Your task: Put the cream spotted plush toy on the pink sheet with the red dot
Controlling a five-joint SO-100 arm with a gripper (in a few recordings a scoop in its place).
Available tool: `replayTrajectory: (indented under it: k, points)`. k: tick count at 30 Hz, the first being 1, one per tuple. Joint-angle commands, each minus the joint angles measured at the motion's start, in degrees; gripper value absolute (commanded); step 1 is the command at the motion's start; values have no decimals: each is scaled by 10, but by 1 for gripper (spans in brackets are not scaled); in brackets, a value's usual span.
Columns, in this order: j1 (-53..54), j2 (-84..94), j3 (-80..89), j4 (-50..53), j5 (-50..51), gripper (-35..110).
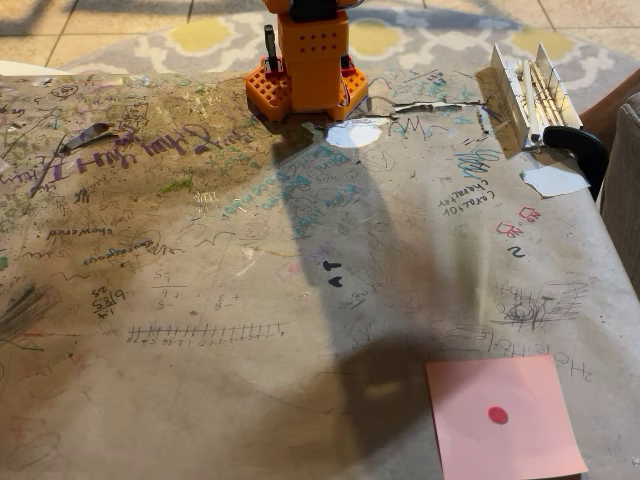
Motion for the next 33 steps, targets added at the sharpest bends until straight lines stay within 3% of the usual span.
replayTrajectory:
  k: [1, 13, 16, 18, 22, 31, 33]
  points:
    - [1, 2, -3, -13, -35, 24]
    - [15, 3, -3, 6, -75, 21]
    - [21, 3, -3, 52, -47, 1]
    - [27, 4, -3, 103, -2, 0]
    - [40, 4, -3, 243, 156, 0]
    - [43, 4, -3, 588, 705, 0]
    - [56, 5, -3, 595, 779, 0]
